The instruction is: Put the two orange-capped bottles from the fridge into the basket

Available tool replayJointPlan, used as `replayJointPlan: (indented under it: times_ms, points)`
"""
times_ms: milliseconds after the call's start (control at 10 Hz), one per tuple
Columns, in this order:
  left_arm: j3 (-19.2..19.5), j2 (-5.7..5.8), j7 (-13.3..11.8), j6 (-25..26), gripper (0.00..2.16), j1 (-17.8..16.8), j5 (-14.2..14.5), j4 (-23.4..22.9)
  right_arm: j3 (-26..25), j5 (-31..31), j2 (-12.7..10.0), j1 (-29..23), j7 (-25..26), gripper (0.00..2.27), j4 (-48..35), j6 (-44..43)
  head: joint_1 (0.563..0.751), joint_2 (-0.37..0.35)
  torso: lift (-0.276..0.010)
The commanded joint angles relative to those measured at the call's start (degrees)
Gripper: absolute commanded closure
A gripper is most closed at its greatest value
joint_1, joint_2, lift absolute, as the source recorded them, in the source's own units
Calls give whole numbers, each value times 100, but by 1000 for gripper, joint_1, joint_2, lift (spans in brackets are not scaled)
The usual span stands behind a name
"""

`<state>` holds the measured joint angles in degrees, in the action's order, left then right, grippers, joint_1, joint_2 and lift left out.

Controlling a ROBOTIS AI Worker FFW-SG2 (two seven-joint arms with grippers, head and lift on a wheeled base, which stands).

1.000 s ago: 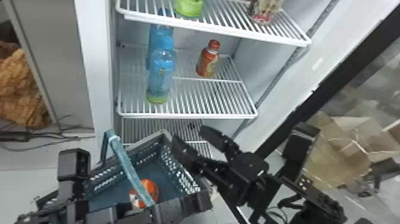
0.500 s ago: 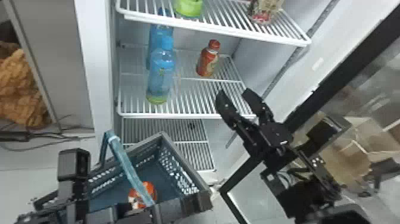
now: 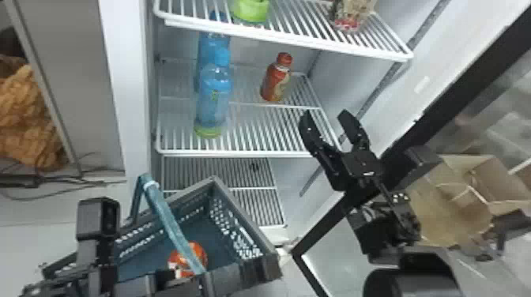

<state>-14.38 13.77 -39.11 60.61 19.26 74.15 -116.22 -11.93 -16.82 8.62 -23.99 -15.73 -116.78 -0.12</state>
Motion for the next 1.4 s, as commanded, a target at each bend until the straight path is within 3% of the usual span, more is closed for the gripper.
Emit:
replayJointPlan:
  times_ms: [0,100,700,1300]
  points:
    - [-2,3,0,0,1154,0,0,0,-18,163,17,319,8,102,435,-73,695,-350,-235]
    - [-2,3,0,0,1154,0,0,0,16,174,34,529,8,10,674,-73,695,-350,-235]
    - [33,-6,-9,0,1154,42,11,0,553,-20,131,1992,8,30,2418,-368,695,-350,-235]
    - [44,-15,-9,0,1154,42,11,0,713,460,140,2667,316,101,3023,-242,695,-350,-235]
